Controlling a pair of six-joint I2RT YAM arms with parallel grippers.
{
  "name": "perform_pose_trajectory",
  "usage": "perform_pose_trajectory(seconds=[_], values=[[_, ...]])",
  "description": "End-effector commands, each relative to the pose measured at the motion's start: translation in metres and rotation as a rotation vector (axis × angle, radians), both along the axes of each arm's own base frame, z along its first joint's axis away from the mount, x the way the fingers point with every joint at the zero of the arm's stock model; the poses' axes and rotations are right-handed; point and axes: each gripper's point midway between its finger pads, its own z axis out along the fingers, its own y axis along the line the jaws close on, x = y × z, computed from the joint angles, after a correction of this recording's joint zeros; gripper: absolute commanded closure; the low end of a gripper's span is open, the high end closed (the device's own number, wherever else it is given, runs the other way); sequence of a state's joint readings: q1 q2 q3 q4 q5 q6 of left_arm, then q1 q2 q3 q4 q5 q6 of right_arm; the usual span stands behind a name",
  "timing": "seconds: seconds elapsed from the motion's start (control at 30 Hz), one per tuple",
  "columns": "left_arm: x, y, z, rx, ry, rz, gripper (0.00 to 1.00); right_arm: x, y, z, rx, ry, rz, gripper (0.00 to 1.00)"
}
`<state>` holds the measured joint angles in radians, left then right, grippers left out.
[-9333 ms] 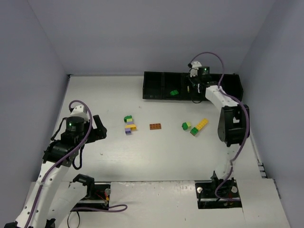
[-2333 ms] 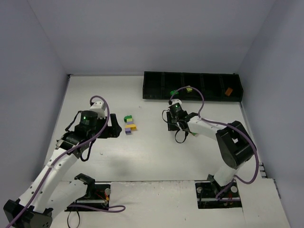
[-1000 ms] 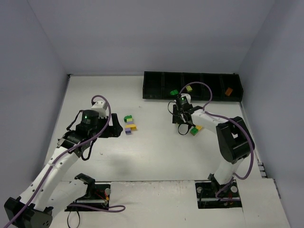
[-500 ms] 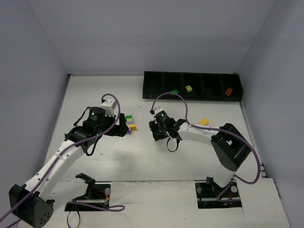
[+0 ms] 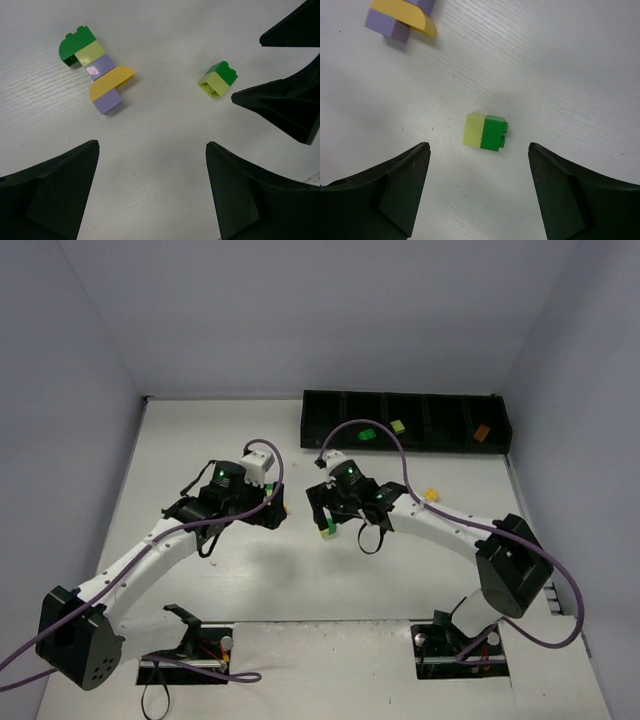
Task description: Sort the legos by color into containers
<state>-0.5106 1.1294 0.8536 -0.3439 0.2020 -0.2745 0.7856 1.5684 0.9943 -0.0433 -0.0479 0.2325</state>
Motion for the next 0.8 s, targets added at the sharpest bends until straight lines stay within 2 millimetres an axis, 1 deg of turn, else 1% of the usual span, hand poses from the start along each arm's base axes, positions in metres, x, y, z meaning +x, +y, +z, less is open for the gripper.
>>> perform_pose_trajectory(seconds=[0.0, 0.03, 0.07, 0.1, 0.13, 0.17, 0.2, 0.23, 0.27, 0.3, 0.33, 0.37, 0.4, 0.43, 0.5, 0.57, 0.63, 0.67, 0.77], values=[[0.023, -0.024, 0.040, -0.076, -0.160, -0.072, 0.19, 0.024, -0.017, 0.041, 0.047, -0.070, -0.072, 0.26], [0.024, -0.027, 0.038, -0.070, -0.162, -0.087, 0.20, 0.029, -0.025, 0.042, 0.055, -0.063, -0.103, 0.27], [0.022, -0.034, 0.031, -0.056, -0.152, -0.109, 0.21, 0.034, -0.034, 0.042, 0.064, -0.054, -0.138, 0.27], [0.023, -0.039, 0.029, -0.046, -0.157, -0.121, 0.21, 0.043, -0.052, 0.044, 0.082, -0.048, -0.207, 0.29], [0.023, -0.044, 0.019, -0.014, -0.146, -0.147, 0.21, 0.047, -0.059, 0.045, 0.093, -0.046, -0.232, 0.29], [0.024, -0.049, 0.015, 0.008, -0.145, -0.160, 0.22, 0.050, -0.066, 0.046, 0.098, -0.045, -0.259, 0.30], [0.018, -0.060, 0.011, 0.026, -0.145, -0.195, 0.22, 0.052, -0.072, 0.050, 0.111, -0.050, -0.284, 0.30], [0.019, -0.066, 0.011, 0.041, -0.154, -0.213, 0.22, 0.057, -0.083, 0.051, 0.116, -0.051, -0.317, 0.30], [0.020, -0.072, 0.001, 0.061, -0.140, -0.227, 0.23, 0.058, -0.086, 0.051, 0.125, -0.043, -0.328, 0.30], [0.019, -0.081, 0.000, 0.061, -0.149, -0.252, 0.24, 0.059, -0.090, 0.053, 0.137, -0.041, -0.337, 0.30], [0.020, -0.085, -0.003, 0.067, -0.154, -0.266, 0.26, 0.059, -0.094, 0.051, 0.146, -0.029, -0.354, 0.30], [0.021, -0.089, -0.012, 0.083, -0.140, -0.278, 0.27, 0.062, -0.104, 0.052, 0.158, -0.025, -0.385, 0.30], [0.023, -0.102, -0.023, 0.117, -0.140, -0.322, 0.29, 0.062, -0.119, 0.050, 0.183, -0.008, -0.417, 0.31], [0.022, -0.103, -0.023, 0.123, -0.146, -0.333, 0.29, 0.061, -0.118, 0.053, 0.192, -0.011, -0.411, 0.31], [0.024, -0.110, -0.031, 0.142, -0.145, -0.359, 0.29, 0.060, -0.123, 0.053, 0.193, -0.015, -0.417, 0.31], [0.026, -0.115, -0.035, 0.157, -0.150, -0.385, 0.29, 0.057, -0.127, 0.054, 0.199, -0.015, -0.417, 0.31], [0.029, -0.122, -0.042, 0.164, -0.138, -0.404, 0.29, 0.055, -0.130, 0.054, 0.202, -0.016, -0.417, 0.31], [0.029, -0.124, -0.049, 0.172, -0.123, -0.421, 0.29, 0.054, -0.130, 0.054, 0.205, -0.016, -0.415, 0.31], [0.032, -0.132, -0.052, 0.189, -0.133, -0.459, 0.29, 0.051, -0.130, 0.054, 0.208, -0.014, -0.401, 0.30]])
